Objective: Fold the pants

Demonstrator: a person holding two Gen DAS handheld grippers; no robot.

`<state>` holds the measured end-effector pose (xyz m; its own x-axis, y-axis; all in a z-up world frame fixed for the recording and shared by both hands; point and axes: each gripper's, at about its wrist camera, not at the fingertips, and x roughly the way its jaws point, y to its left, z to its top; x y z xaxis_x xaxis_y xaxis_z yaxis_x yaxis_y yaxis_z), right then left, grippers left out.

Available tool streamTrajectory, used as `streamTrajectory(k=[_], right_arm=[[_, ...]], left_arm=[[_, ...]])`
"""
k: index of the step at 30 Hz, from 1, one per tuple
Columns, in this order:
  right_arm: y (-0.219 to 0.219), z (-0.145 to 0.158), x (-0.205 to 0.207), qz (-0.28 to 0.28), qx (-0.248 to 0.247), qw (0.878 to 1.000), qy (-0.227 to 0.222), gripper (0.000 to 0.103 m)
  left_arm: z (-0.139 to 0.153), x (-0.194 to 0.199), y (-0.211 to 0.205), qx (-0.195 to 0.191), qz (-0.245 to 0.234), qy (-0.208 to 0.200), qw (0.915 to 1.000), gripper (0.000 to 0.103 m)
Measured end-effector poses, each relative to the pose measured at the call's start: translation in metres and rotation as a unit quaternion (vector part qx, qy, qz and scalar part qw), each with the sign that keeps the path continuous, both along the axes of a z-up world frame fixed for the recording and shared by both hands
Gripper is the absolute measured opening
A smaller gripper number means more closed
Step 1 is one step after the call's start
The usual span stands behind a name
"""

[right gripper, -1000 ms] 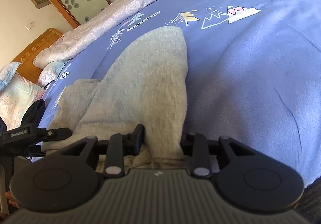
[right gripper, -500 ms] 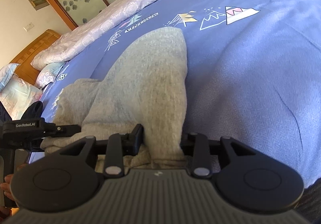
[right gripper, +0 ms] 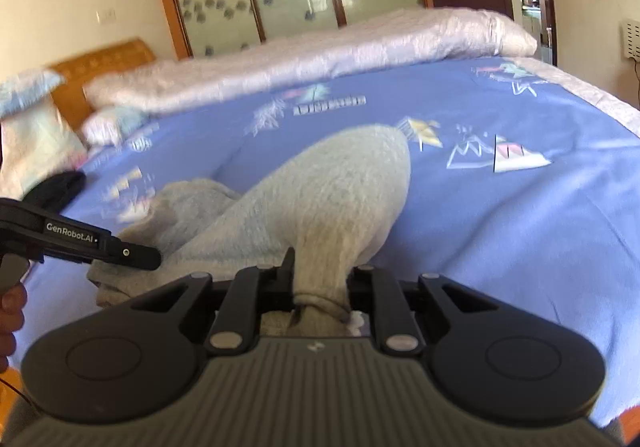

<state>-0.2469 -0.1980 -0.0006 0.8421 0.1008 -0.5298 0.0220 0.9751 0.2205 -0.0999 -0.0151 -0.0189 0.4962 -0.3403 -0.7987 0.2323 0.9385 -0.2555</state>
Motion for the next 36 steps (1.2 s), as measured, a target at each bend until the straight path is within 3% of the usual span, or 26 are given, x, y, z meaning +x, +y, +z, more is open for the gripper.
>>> streamTrajectory(k=[1, 3, 5, 7, 10, 14, 16, 20, 22, 24, 29, 36], right_arm=[[-0.002, -0.007, 0.004, -0.005, 0.003, 1.000, 0.019, 0.020], [-0.012, -0.018, 0.010, -0.015, 0.031, 0.998, 0.055, 0.024], [-0.026, -0.023, 0.011, -0.024, 0.074, 0.995, 0.068, 0.031], [-0.035, -0.025, 0.013, -0.031, 0.098, 0.992, 0.075, 0.044], [-0.045, -0.033, 0.017, -0.032, 0.139, 0.985, 0.096, 0.051], [-0.057, -0.041, 0.023, -0.028, 0.207, 0.973, 0.102, 0.051], [-0.056, -0.041, 0.026, -0.029, 0.225, 0.968, 0.107, 0.052], [-0.049, -0.038, 0.031, -0.015, 0.217, 0.970, 0.108, 0.050], [-0.044, -0.033, 0.036, -0.002, 0.199, 0.974, 0.112, 0.039], [-0.039, -0.028, 0.038, 0.005, 0.174, 0.979, 0.108, 0.034], [-0.017, -0.011, 0.038, 0.012, 0.101, 0.992, 0.068, 0.028], [-0.025, 0.011, 0.046, 0.020, 0.117, 0.993, 0.019, 0.026]], left_arm=[[-0.004, 0.001, 0.002, 0.001, 0.005, 0.002, 1.0000, 0.046], [-0.011, 0.007, 0.005, 0.005, 0.026, 0.010, 0.9996, 0.079], [-0.016, 0.010, 0.013, 0.009, 0.040, 0.017, 0.9990, 0.096], [-0.021, 0.014, 0.022, -0.012, 0.036, 0.037, 0.9986, 0.097], [-0.024, 0.020, 0.023, -0.024, 0.016, 0.043, 0.9987, 0.097], [-0.022, 0.025, 0.002, -0.014, -0.012, 0.046, 0.9988, 0.085], [-0.021, 0.025, -0.010, -0.015, -0.033, 0.045, 0.9983, 0.067], [-0.022, 0.027, -0.016, -0.017, -0.026, 0.043, 0.9986, 0.052], [-0.020, 0.028, -0.015, -0.019, -0.022, 0.043, 0.9987, 0.046], [-0.017, 0.027, -0.013, -0.025, -0.019, 0.044, 0.9986, 0.037], [-0.007, 0.028, -0.007, -0.038, -0.017, 0.044, 0.9981, 0.030], [0.018, 0.031, -0.008, -0.052, -0.030, 0.022, 0.9979, 0.030]])
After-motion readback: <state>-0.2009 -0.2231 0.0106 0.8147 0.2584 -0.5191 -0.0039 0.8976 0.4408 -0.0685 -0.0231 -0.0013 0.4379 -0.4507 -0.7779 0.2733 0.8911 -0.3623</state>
